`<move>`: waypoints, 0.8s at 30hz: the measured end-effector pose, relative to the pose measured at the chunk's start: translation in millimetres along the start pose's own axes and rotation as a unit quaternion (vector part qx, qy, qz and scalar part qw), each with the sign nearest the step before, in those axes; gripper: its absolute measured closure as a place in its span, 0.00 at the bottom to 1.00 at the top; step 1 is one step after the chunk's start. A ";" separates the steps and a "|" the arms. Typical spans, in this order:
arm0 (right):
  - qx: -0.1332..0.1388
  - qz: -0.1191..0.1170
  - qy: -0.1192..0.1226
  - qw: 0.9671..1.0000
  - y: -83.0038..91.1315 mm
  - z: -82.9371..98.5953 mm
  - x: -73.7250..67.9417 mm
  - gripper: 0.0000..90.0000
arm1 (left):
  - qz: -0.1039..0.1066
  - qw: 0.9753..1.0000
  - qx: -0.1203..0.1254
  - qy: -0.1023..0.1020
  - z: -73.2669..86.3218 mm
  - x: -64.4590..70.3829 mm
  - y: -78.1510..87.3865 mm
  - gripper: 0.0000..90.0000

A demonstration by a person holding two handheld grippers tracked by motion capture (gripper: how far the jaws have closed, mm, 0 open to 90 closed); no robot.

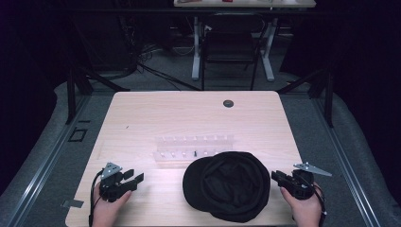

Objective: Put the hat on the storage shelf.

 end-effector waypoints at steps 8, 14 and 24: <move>-0.001 0.001 0.008 1.000 -1.3 2.1 -1.4 0.81 | -0.006 1.000 0.002 -0.005 0.1 1.0 -1.9 0.55; -0.004 0.014 0.024 1.000 -0.6 1.7 -4.1 0.77 | -0.008 1.000 0.005 -0.005 -0.3 2.1 -1.2 0.55; -0.057 0.032 0.041 0.997 -2.7 1.1 -15.2 0.79 | 0.000 1.000 0.002 -0.012 1.4 7.4 -0.2 0.54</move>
Point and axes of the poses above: each handheld gripper's, and its own axes: y roughly backward along the jaws, z roughly out of its underside, x roughly to its right, the point moved 8 cm from there along -y, roughly forward along the jaws, and after that the axes turned 2 degrees about -x, right-handed, at the moved point
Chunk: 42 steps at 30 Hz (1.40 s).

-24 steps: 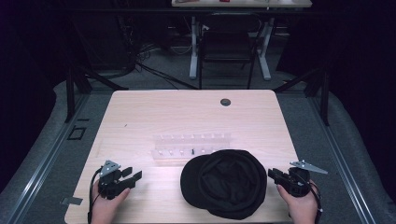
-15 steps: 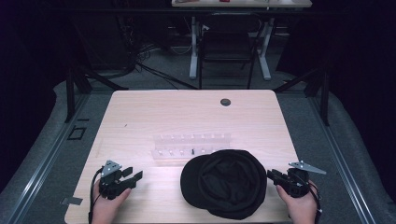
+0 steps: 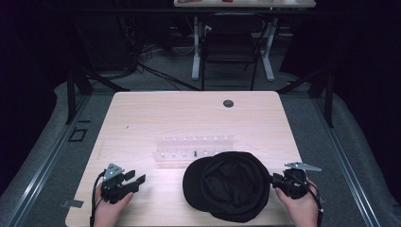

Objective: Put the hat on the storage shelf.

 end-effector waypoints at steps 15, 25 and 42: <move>-0.079 -0.059 -0.040 0.994 42.1 -26.3 -6.2 0.82 | 0.005 1.000 -0.004 -0.001 1.1 2.3 -0.5 0.54; -0.110 -0.054 -0.007 0.992 63.0 -38.1 -22.1 0.82 | 0.008 1.000 -0.010 -0.002 2.3 3.4 -1.4 0.53; -0.163 -0.059 0.001 0.985 63.0 -50.3 -39.5 0.85 | 0.007 1.000 -0.013 0.001 3.3 1.3 -2.7 0.53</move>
Point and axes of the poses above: each handheld gripper's, and its own axes: y roughly backward along the jaws, z roughly out of its underside, x roughly to its right, the point moved 8 cm from there along -y, roughly forward along the jaws, and after that the axes turned 2 degrees about -x, right-handed, at the moved point
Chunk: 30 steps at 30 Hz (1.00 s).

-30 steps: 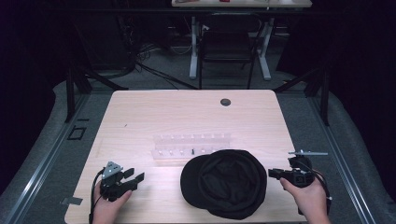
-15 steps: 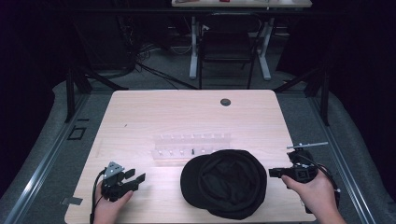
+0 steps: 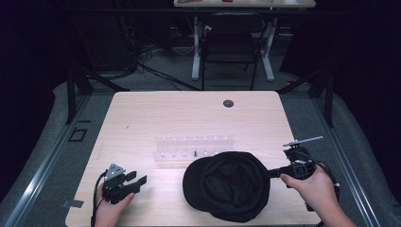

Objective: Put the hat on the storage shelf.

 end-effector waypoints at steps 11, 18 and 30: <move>-0.027 0.006 0.006 1.000 -9.1 -0.7 -6.1 0.84 | 0.001 1.000 0.000 -0.002 -0.2 0.6 -0.2 0.53; -0.038 0.013 0.003 0.999 -14.2 -0.3 -4.7 0.84 | 0.001 1.000 0.003 0.000 -0.5 0.1 -0.6 0.53; -0.054 0.011 0.001 0.998 -22.4 1.6 -1.2 0.84 | 0.001 1.000 0.002 0.000 -0.5 0.0 -0.8 0.53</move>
Point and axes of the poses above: each handheld gripper's, and its own axes: y roughly backward along the jaws, z roughly out of its underside, x roughly to its right, the point moved 8 cm from there along -y, roughly forward along the jaws, and after that the axes turned 2 degrees about -x, right-handed, at the moved point
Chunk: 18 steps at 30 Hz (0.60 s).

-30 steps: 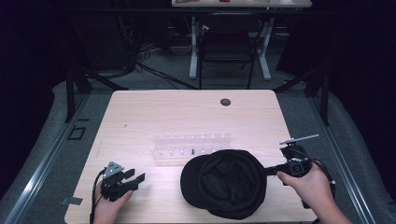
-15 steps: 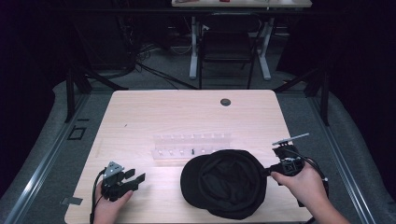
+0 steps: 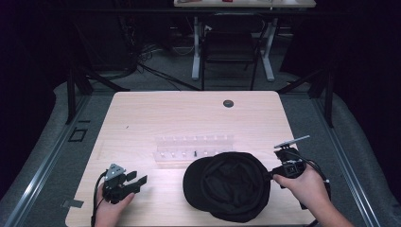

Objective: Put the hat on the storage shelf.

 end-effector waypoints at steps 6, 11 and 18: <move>-0.006 0.004 -0.007 1.000 -4.9 1.5 2.4 0.82 | 0.000 1.000 0.000 0.001 0.0 -0.2 0.0 0.53; -0.009 0.000 -0.018 1.000 -7.4 2.6 4.9 0.86 | -0.001 1.000 0.002 0.002 -0.1 -0.3 -0.1 0.53; -0.013 -0.002 -0.022 1.000 -9.6 3.8 6.4 0.86 | -0.001 1.000 0.002 0.002 -0.2 -0.3 0.1 0.53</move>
Point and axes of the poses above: each handheld gripper's, and its own axes: y roughly backward along the jaws, z roughly out of its underside, x roughly to its right, the point moved 8 cm from there along -y, roughly forward along the jaws, and after that the axes turned 2 degrees about -x, right-handed, at the moved point
